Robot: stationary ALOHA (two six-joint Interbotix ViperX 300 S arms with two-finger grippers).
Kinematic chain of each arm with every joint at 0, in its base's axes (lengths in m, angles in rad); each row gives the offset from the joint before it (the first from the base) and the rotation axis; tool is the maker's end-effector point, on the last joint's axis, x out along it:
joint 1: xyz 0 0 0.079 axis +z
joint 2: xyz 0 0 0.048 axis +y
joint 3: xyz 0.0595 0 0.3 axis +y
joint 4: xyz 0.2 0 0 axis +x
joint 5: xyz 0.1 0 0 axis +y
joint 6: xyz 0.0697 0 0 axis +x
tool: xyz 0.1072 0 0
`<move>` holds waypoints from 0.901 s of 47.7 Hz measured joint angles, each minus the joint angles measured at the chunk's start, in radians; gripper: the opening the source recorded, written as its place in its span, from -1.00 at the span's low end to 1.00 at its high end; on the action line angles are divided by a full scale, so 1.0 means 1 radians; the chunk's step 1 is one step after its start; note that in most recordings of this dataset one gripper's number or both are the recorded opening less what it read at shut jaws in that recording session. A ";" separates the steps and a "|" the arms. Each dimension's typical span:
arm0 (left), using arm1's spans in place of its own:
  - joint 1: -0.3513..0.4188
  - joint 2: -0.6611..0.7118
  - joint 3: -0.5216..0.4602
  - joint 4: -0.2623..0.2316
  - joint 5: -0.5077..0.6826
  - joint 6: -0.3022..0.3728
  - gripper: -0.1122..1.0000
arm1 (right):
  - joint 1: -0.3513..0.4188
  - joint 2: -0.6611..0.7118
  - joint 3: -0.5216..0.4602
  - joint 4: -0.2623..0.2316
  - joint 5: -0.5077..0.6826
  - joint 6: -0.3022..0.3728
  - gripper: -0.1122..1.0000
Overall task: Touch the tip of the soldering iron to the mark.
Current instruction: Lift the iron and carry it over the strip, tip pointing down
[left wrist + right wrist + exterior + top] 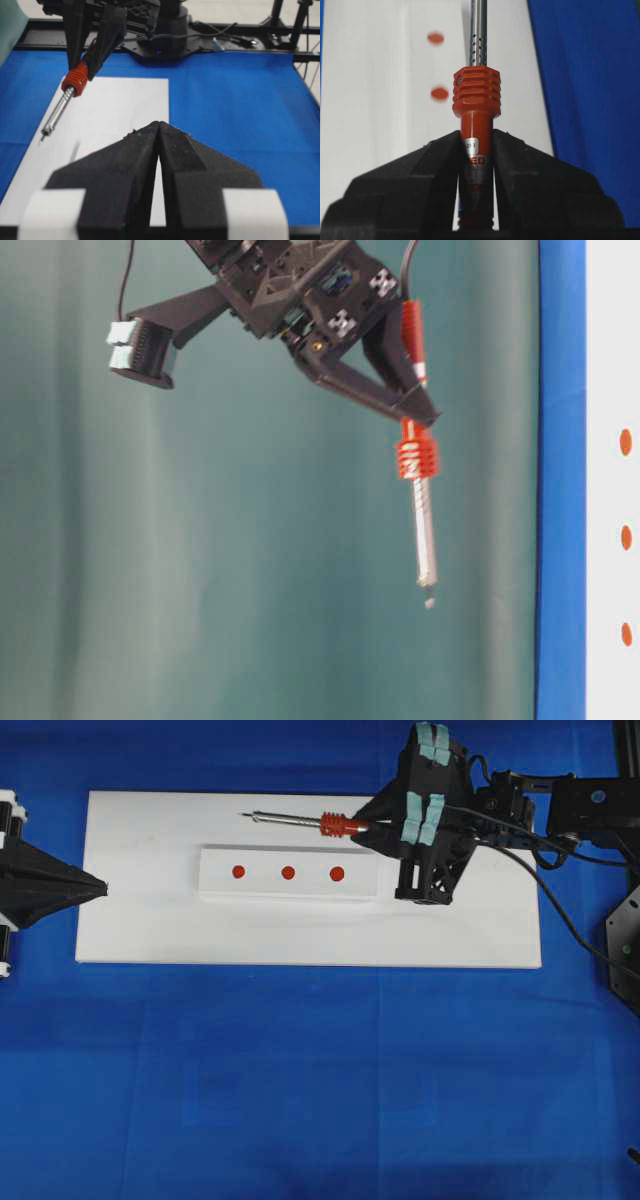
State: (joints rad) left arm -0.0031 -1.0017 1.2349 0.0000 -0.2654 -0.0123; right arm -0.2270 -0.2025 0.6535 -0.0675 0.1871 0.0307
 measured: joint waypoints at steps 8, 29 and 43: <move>0.000 0.000 0.000 0.000 0.000 0.000 -0.80 | 0.000 0.000 -0.003 -0.002 0.100 0.000 -0.68; 0.000 0.000 0.000 0.000 0.000 0.000 -0.80 | 0.000 0.000 -0.005 -0.003 0.158 -0.002 -0.68; 0.000 0.000 0.000 0.000 0.005 0.000 -0.80 | 0.005 0.000 -0.005 -0.003 0.158 -0.002 -0.68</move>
State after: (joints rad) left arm -0.0031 -1.0017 1.2349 0.0000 -0.2608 -0.0123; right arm -0.2224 -0.2025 0.6489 -0.0706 0.3451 0.0291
